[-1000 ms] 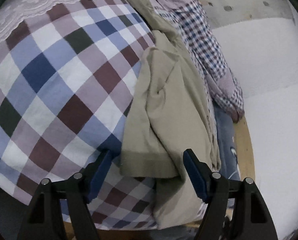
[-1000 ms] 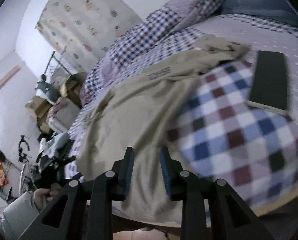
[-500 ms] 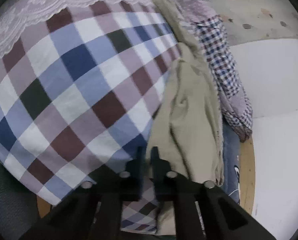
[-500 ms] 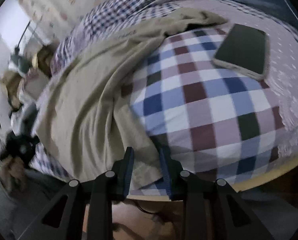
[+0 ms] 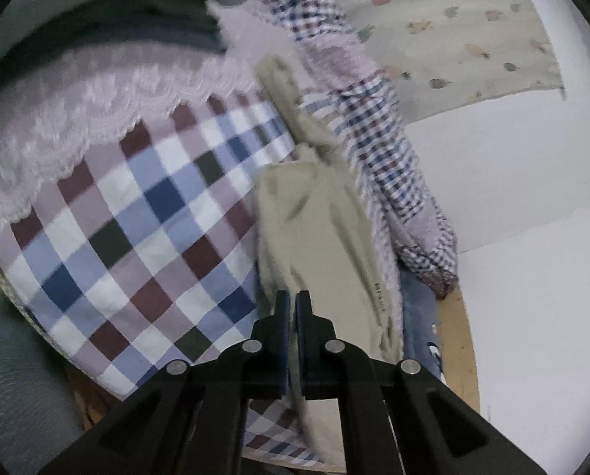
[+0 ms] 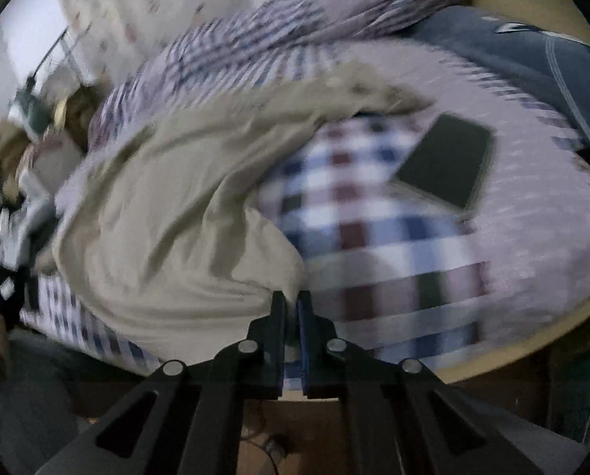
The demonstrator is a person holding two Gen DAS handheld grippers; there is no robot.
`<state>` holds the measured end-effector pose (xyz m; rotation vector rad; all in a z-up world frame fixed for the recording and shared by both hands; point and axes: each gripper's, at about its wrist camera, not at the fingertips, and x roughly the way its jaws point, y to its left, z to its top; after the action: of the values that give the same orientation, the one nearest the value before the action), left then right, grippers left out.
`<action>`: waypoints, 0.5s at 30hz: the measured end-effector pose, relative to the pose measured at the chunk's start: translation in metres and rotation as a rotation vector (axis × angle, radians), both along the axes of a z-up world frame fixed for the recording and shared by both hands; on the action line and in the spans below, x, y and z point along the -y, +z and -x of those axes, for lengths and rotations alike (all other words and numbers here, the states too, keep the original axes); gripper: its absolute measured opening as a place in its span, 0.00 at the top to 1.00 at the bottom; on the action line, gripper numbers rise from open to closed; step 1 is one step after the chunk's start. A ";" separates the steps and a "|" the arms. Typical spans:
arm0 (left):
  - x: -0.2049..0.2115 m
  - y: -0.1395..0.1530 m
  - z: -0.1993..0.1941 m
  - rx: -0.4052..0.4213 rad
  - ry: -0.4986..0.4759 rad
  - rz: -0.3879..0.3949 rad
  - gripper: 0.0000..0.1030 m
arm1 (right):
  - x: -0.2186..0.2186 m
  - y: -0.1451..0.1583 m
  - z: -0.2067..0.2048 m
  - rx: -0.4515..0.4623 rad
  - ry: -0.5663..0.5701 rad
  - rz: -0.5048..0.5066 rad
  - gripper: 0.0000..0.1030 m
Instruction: Fold clothes
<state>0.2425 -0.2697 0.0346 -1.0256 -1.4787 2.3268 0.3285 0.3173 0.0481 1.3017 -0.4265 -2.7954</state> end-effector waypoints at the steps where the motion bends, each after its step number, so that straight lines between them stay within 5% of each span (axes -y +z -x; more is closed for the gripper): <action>1: 0.003 0.005 -0.005 -0.015 0.000 0.005 0.99 | -0.009 0.006 -0.005 -0.012 -0.022 0.000 0.96; 9: 0.028 0.050 -0.047 -0.098 0.023 0.027 0.99 | -0.037 0.039 -0.016 -0.037 -0.119 -0.016 0.96; 15: 0.038 0.061 -0.053 -0.029 0.030 0.157 0.99 | -0.034 0.023 -0.015 0.042 -0.126 -0.075 0.96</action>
<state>0.2951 -0.3074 0.0959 -1.0087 -1.3269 2.5012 0.3438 0.3515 0.0706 1.3979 -0.4230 -2.9180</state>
